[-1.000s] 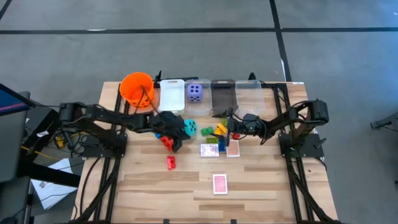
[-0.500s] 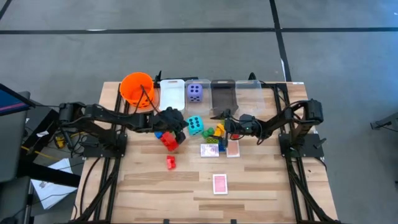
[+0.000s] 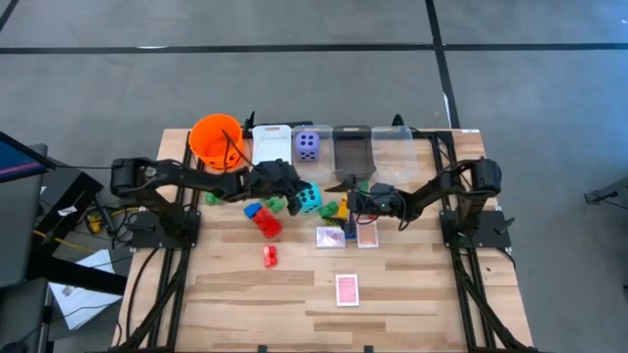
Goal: Pick & Place Toys
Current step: Put the light blue dice into the left transparent bin
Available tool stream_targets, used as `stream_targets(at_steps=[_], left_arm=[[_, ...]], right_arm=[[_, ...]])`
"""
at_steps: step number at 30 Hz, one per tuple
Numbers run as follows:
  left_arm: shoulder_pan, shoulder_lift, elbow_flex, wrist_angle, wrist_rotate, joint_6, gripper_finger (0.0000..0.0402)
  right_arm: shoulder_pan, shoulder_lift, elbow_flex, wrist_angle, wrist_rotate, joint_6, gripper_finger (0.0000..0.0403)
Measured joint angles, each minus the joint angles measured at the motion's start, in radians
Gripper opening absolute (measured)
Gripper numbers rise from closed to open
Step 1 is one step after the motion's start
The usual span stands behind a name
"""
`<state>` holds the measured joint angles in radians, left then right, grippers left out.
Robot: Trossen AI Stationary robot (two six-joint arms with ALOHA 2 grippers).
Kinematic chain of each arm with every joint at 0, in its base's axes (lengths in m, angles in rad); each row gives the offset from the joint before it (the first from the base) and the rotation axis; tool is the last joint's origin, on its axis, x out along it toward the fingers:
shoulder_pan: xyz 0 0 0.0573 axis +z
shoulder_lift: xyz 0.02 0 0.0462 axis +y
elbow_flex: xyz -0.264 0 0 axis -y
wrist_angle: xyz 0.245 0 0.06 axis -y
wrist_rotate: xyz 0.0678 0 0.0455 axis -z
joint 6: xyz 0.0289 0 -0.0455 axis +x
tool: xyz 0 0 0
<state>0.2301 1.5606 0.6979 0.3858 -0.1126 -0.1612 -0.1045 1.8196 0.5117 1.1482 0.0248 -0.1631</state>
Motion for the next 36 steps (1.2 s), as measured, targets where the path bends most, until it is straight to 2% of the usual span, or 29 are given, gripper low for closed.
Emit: stream_targets(at_steps=[5, 11, 14, 22, 29, 36], left_arm=[[0.013, 0.068, 0.000, 0.016, 0.077, 0.000, 0.0000], [0.013, 0.167, 0.003, 0.177, 0.150, 0.007, 0.0000], [0.013, 0.184, 0.003, 0.199, 0.187, 0.008, 0.0000], [0.009, 0.183, 0.003, 0.166, 0.315, 0.008, 0.0000], [0.000, 0.177, 0.004, 0.086, 0.323, 0.019, 0.0000], [-0.001, 0.085, 0.000, -0.052, 0.327, 0.027, 0.0000]], right_arm=[[-0.012, -0.007, 0.000, 0.002, 0.001, -0.011, 0.0400], [-0.024, -0.007, 0.000, 0.027, 0.001, -0.031, 0.0400], [-0.028, -0.007, 0.000, 0.038, 0.001, -0.031, 0.0400], [-0.029, -0.007, 0.000, 0.034, 0.001, -0.031, 0.0400], [-0.029, -0.008, 0.000, 0.008, 0.001, -0.029, 0.0400], [-0.029, -0.008, 0.000, 0.000, 0.000, -0.007, 0.0400]])
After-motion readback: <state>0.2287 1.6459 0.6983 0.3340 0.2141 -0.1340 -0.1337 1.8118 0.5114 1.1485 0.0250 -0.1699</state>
